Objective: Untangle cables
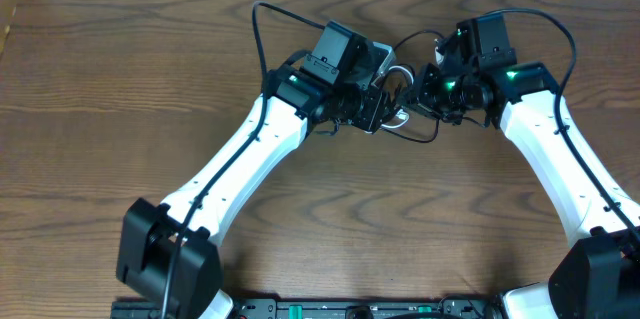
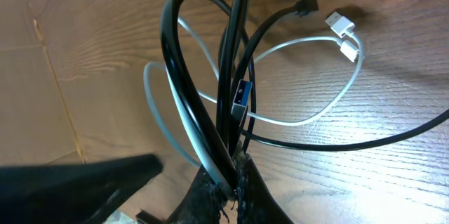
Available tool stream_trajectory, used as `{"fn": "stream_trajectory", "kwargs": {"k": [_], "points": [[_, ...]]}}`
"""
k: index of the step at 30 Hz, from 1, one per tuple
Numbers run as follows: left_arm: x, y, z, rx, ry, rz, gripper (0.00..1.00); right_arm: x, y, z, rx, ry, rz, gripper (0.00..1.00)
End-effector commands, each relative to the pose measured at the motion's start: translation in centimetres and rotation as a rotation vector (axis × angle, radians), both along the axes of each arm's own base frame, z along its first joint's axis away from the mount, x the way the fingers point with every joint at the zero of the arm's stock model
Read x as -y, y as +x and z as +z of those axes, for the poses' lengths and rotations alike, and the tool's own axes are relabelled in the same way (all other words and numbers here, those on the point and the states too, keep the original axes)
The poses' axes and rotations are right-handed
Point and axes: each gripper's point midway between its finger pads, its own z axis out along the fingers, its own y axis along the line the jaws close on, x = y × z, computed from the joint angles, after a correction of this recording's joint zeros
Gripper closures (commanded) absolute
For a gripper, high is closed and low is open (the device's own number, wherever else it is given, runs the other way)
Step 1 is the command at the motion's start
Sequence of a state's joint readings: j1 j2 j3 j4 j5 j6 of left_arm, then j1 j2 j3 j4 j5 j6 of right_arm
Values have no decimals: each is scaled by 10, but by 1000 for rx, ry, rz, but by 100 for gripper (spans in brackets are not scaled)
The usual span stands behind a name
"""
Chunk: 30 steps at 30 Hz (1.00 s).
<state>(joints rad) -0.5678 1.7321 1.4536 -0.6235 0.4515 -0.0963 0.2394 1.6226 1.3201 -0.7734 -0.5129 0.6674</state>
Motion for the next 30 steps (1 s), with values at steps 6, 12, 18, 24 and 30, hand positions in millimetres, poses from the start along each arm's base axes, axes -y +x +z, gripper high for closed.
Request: {"fn": "stream_trajectory", "kwargs": {"k": [6, 12, 18, 24, 30], "points": [[11, 8, -37, -17, 15, -65, 58, -5, 0, 7, 5, 49, 27, 99], [19, 20, -52, -4, 5, -62, 64, -6, -2, 7, 3, 55, 43, 99], [23, 26, -60, 2, -2, -65, 88, -7, -4, 7, -2, 62, 50, 99], [25, 28, -59, 10, -11, -66, 92, -4, -3, 12, -2, 106, 60, 99], [30, 27, -56, 6, -42, -77, 92, 1, -3, 15, 2, 129, 69, 99]]}}
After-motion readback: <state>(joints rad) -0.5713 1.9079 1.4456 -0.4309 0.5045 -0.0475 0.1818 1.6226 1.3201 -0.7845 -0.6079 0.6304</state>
